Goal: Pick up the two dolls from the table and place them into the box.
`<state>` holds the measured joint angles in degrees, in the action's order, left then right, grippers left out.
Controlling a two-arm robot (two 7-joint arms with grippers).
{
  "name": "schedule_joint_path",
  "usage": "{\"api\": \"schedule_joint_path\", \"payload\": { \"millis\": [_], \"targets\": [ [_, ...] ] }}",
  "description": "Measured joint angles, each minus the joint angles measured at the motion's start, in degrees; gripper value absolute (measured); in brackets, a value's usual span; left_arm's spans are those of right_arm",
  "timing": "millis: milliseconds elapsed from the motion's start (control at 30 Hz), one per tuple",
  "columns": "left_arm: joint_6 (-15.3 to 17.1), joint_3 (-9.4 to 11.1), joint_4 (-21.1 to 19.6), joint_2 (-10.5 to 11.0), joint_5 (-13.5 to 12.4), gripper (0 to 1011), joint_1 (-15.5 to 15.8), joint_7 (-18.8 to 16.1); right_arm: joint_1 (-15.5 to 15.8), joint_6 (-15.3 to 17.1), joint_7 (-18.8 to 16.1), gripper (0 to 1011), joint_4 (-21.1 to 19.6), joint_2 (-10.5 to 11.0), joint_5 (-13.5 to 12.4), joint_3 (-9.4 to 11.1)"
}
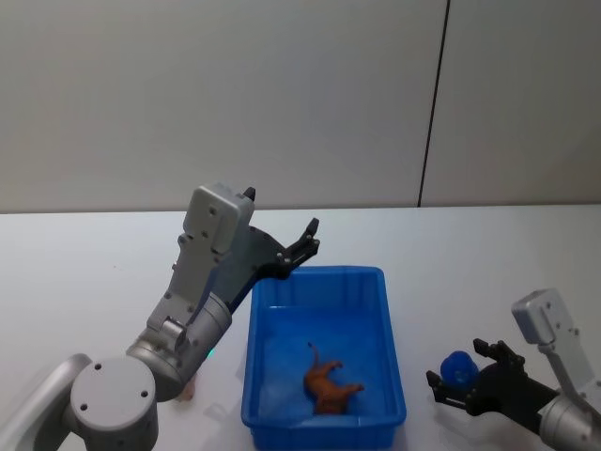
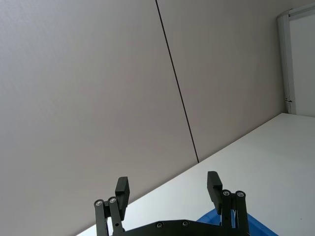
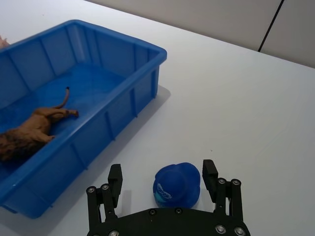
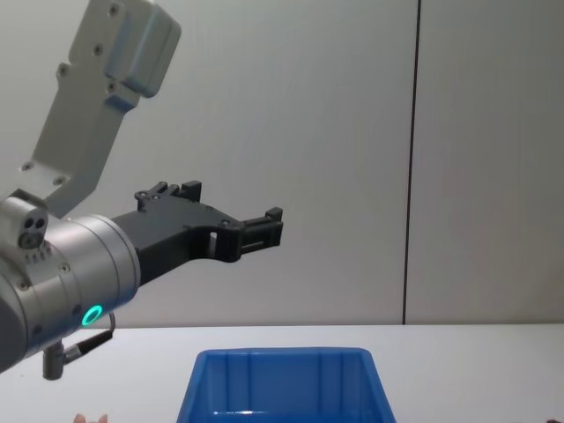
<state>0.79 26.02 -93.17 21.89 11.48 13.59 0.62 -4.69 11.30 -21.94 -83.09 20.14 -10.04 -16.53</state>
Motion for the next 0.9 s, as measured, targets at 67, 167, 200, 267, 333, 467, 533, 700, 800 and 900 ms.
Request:
{"api": "schedule_joint_path", "payload": {
  "millis": [67,167,200,267,333,467,533,700,800,900],
  "targets": [
    [0.0,0.0,0.0,0.0,0.0,1001,0.0,0.0,-0.5,-0.3,0.4,1001,1.2,-0.3,0.4,-0.1],
    [0.0,0.0,0.0,0.0,0.0,1001,0.0,0.0,-0.8,-0.6,0.6,1001,2.1,-0.5,0.5,-0.1],
    [0.0,0.0,0.0,0.0,0.0,1001,0.0,0.0,-1.1,-0.7,0.8,1001,2.6,-0.6,0.6,-0.2],
    [0.0,0.0,0.0,0.0,0.0,1001,0.0,0.0,-1.3,-0.9,0.9,1001,3.1,-0.7,0.6,-0.2],
    [0.0,0.0,0.0,0.0,0.0,1001,0.0,0.0,-1.6,-1.1,1.1,1001,3.8,-0.9,0.7,-0.2],
    [0.0,0.0,0.0,0.0,0.0,1001,0.0,0.0,-2.0,-1.2,1.3,1001,4.7,-1.2,0.7,-0.2],
    [0.0,0.0,0.0,0.0,0.0,1001,0.0,0.0,-2.1,-1.2,1.3,1001,5.0,-1.2,0.7,-0.2],
    [0.0,0.0,0.0,0.0,0.0,1001,0.0,0.0,-2.6,-0.2,1.4,926,5.7,-1.5,0.1,-0.2],
    [0.0,0.0,0.0,0.0,0.0,1001,0.0,0.0,-2.7,0.4,1.3,855,5.9,-1.6,-0.3,-0.2],
    [0.0,0.0,0.0,0.0,0.0,1001,0.0,0.0,-2.8,1.2,1.3,761,6.1,-1.7,-0.9,-0.1]
  ]
}}
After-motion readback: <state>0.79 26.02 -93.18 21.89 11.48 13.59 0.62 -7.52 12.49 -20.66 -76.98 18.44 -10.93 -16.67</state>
